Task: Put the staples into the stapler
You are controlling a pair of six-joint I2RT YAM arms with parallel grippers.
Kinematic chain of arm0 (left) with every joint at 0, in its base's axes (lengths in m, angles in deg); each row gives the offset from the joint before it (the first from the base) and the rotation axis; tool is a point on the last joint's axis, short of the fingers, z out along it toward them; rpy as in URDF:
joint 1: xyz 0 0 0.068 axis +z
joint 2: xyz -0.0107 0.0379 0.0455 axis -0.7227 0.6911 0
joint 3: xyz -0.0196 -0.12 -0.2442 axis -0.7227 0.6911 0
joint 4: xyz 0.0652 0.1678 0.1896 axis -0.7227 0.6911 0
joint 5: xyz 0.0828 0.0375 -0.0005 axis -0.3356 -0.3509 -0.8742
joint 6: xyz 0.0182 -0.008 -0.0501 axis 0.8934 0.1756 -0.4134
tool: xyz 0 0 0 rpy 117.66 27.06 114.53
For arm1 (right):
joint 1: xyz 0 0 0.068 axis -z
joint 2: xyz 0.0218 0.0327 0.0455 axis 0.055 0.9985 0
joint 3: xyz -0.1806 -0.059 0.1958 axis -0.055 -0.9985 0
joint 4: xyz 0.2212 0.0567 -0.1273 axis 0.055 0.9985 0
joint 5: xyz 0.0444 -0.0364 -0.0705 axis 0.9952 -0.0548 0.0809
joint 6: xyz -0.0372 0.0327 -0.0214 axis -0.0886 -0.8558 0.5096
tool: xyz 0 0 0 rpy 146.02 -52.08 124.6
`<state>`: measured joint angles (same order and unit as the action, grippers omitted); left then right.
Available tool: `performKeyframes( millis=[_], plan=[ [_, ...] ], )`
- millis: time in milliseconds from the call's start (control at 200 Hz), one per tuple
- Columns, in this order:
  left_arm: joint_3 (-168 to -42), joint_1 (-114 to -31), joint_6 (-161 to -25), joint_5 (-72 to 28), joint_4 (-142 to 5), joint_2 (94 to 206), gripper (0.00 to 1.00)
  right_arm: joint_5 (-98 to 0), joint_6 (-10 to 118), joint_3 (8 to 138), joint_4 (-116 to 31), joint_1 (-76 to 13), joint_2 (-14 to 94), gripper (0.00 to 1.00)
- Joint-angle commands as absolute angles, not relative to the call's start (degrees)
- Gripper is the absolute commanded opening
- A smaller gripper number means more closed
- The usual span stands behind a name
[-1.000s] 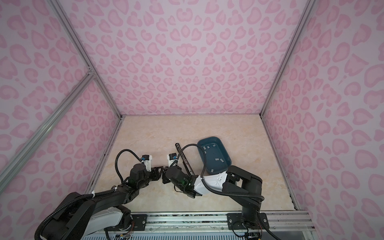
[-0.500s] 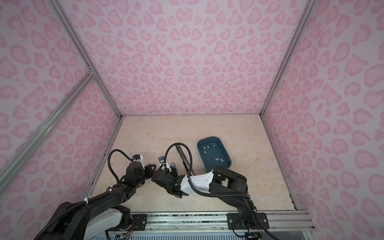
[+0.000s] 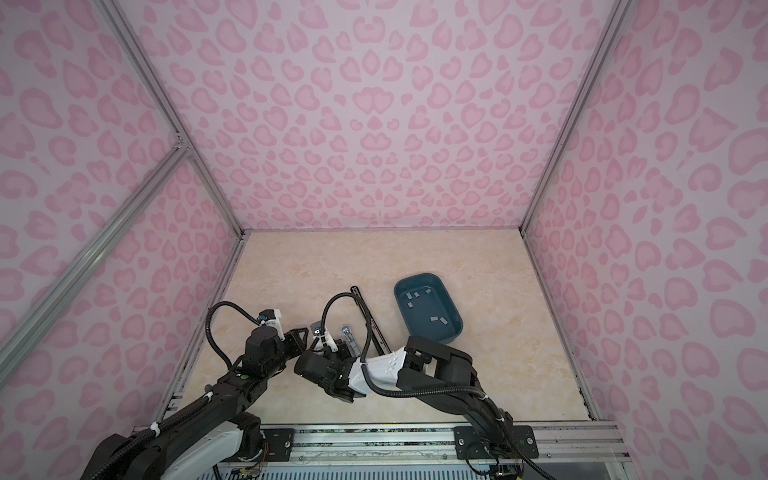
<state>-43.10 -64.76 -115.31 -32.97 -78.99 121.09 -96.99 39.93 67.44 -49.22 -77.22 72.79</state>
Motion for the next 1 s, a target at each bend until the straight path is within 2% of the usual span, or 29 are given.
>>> performKeyframes(
  millis=[0, 335, 705, 840, 995],
  plan=[
    [-42.81, -64.65, -114.93, -33.12, -77.76, 119.70, 0.39, -97.20, 39.08, 66.71, -50.90, -76.85, 73.73, 0.20],
    [-42.60, -64.70, -114.41, -33.39, -76.22, 116.81, 0.39, -96.12, 39.51, 64.35, -54.93, -76.72, 73.47, 0.27],
    [-42.29, -64.63, -114.32, -33.11, -76.38, 116.86, 0.40, -96.74, 38.79, 63.71, -53.98, -77.01, 73.34, 0.27],
    [-42.25, -64.61, -114.23, -33.24, -76.69, 117.27, 0.39, -98.38, 36.40, 59.17, -63.03, -78.67, 78.83, 0.25],
    [-42.11, -64.56, -114.38, -33.14, -76.99, 117.63, 0.39, -100.75, 37.14, 56.44, -67.68, -80.08, 78.87, 0.25]
  ],
)
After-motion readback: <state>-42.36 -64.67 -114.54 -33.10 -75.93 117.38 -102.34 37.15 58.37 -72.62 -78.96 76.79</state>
